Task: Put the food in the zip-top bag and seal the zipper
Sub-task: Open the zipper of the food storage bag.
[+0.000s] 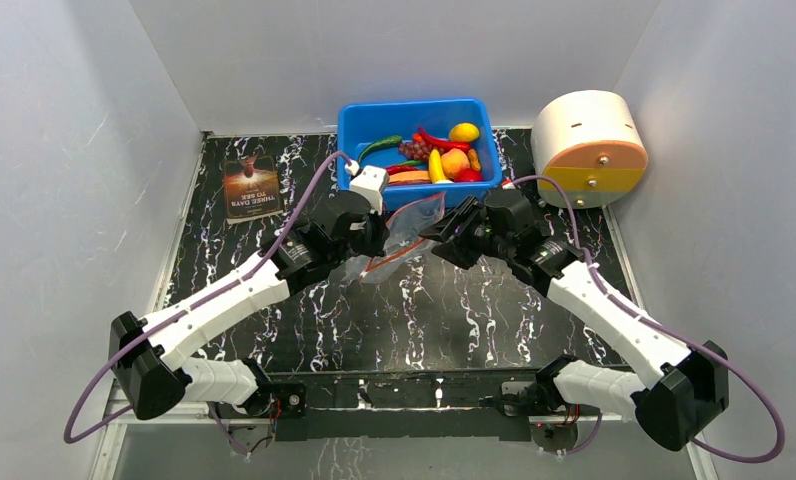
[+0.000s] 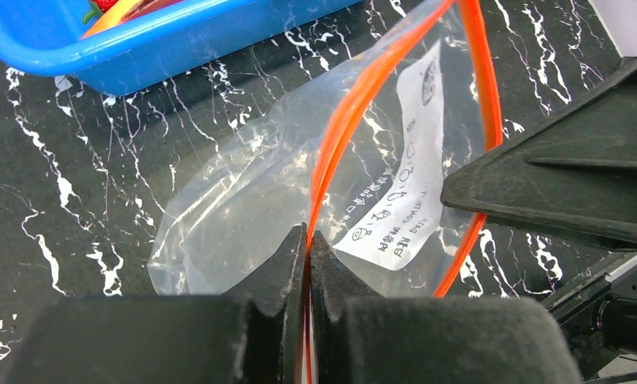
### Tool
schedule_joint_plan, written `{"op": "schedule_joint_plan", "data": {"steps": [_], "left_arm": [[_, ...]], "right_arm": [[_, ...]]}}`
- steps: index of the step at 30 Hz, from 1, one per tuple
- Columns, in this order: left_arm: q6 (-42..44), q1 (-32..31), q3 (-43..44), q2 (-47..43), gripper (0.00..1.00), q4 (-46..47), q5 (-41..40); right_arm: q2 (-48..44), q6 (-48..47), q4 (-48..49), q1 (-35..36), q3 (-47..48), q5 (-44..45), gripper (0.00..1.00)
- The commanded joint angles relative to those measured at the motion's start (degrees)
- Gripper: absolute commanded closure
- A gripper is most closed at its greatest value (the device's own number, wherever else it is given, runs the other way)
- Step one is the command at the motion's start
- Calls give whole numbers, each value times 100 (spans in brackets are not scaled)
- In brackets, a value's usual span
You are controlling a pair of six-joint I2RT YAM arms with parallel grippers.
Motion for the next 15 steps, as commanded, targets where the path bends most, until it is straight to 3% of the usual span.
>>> {"op": "schedule_joint_plan", "data": {"steps": [1,9,15], "left_arm": [[-150,22,-139,-359,100,52,-320],[-299,31,-44,-642,100,-469,-1725],[-126,25,-118,-803,100,-359,-1995]], "right_arm": [[193,-261,357,18,-73,33,52],[157,-998,-326,25,-396,723,62],[-74,-987,-116,27,-678,729,64]]}}
